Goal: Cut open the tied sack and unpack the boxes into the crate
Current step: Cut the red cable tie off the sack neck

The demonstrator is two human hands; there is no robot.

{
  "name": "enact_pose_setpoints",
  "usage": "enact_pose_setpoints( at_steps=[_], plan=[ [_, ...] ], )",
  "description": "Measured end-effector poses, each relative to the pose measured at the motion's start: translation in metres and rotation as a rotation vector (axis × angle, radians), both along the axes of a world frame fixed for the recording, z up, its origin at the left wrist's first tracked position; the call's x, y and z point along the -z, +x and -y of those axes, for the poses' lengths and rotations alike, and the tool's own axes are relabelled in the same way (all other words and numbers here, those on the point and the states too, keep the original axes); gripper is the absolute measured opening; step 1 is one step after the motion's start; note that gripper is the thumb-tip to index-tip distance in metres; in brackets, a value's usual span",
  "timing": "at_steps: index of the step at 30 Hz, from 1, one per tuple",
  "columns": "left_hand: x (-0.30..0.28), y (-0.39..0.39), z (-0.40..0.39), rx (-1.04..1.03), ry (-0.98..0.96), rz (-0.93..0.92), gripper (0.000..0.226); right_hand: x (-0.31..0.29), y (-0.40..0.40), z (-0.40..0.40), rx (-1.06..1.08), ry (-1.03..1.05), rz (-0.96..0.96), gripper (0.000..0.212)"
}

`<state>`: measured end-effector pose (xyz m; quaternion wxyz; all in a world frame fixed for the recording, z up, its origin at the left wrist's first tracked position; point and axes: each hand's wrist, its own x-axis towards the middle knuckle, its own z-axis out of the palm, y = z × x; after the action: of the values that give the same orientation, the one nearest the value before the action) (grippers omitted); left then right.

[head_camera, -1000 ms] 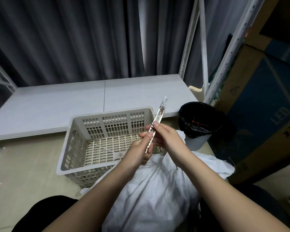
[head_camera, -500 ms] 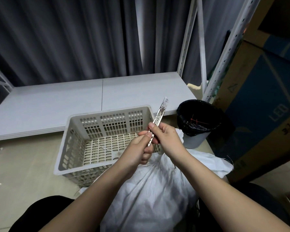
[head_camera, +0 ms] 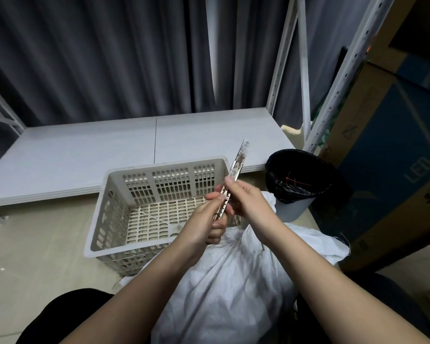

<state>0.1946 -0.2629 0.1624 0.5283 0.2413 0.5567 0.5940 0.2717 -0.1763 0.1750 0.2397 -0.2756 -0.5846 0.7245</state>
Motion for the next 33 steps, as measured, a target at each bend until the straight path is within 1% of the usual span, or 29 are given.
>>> enact_pose_setpoints(
  at_steps=[2,4,5,7,9,10,12,14,15,16,17,19,20,21,23,26,29,31,33],
  plan=[
    [-0.004,-0.002,-0.001,0.05,-0.023,0.063,0.045,0.003,0.001,0.0,-0.045,-0.009,0.035,0.023],
    [-0.007,0.002,0.0,0.117,-0.066,0.046,0.047,0.003,0.005,-0.002,-0.041,0.02,0.041,0.012],
    [-0.006,0.004,0.001,0.147,-0.102,-0.007,0.047,0.001,0.008,-0.006,-0.005,0.013,0.027,0.01],
    [-0.001,0.011,0.0,0.154,-0.155,-0.196,0.039,-0.007,0.018,-0.022,0.132,-0.009,-0.006,0.01],
    [0.012,0.013,-0.011,0.056,-0.199,-0.405,0.026,-0.013,0.031,-0.042,0.293,-0.014,0.012,0.016],
    [0.019,0.014,-0.02,0.019,-0.23,-0.51,0.032,-0.012,0.038,-0.049,0.364,-0.021,0.045,0.019],
    [0.03,0.022,-0.043,0.057,-0.322,-0.71,0.058,-0.006,0.051,-0.055,0.444,-0.099,0.099,0.021],
    [0.035,0.036,-0.066,0.104,-0.444,-0.806,0.084,0.001,0.062,-0.055,0.448,-0.169,0.123,0.02],
    [0.038,0.043,-0.076,0.101,-0.494,-0.792,0.095,0.003,0.067,-0.055,0.436,-0.152,0.152,0.019],
    [0.044,0.049,-0.088,0.08,-0.531,-0.74,0.103,0.005,0.072,-0.056,0.421,-0.116,0.185,0.018],
    [0.053,0.054,-0.098,0.042,-0.561,-0.645,0.109,0.005,0.076,-0.058,0.407,-0.087,0.204,0.016],
    [0.066,0.063,-0.112,-0.072,-0.565,-0.468,0.116,0.007,0.081,-0.062,0.387,-0.07,0.21,0.013],
    [0.071,0.067,-0.116,-0.135,-0.545,-0.4,0.115,0.008,0.084,-0.065,0.385,-0.054,0.213,0.012],
    [0.074,0.07,-0.117,-0.177,-0.537,-0.354,0.108,0.008,0.086,-0.067,0.385,-0.027,0.225,0.014],
    [0.08,0.073,-0.118,-0.232,-0.541,-0.368,0.09,0.01,0.09,-0.071,0.376,0.035,0.244,0.02],
    [0.084,0.07,-0.113,-0.183,-0.481,-0.395,0.082,0.012,0.093,-0.075,0.362,0.089,0.264,0.024],
    [0.08,0.062,-0.097,-0.16,-0.399,-0.39,0.06,0.018,0.094,-0.077,0.315,0.253,0.428,0.022],
    [0.066,0.054,-0.079,-0.152,-0.373,-0.415,0.046,0.023,0.095,-0.07,0.24,0.334,0.521,0.031],
    [0.053,0.045,-0.061,-0.171,-0.368,-0.465,0.044,0.027,0.097,-0.053,0.142,0.362,0.552,0.042]
  ],
)
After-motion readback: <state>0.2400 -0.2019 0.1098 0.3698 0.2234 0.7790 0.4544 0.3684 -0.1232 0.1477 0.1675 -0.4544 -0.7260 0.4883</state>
